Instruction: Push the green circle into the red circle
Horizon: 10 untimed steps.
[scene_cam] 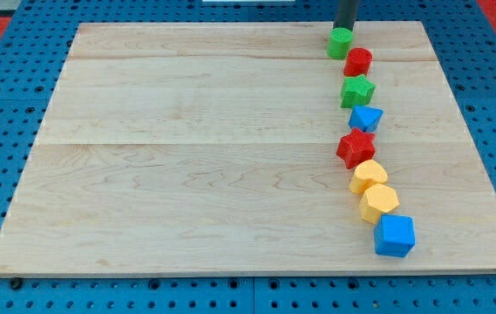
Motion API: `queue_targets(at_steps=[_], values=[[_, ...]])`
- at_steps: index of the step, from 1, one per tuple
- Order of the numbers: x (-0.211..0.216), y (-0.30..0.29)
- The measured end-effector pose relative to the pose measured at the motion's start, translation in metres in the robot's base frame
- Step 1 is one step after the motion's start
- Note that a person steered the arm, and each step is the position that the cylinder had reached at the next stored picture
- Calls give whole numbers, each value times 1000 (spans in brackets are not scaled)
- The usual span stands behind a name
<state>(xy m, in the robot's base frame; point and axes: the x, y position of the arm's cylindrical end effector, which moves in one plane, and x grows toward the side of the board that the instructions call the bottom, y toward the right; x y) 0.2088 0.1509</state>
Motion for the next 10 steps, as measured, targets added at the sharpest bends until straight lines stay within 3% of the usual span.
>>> queue_targets(at_steps=[7,9,10], values=[[0,16],[32,46],[-10,46]])
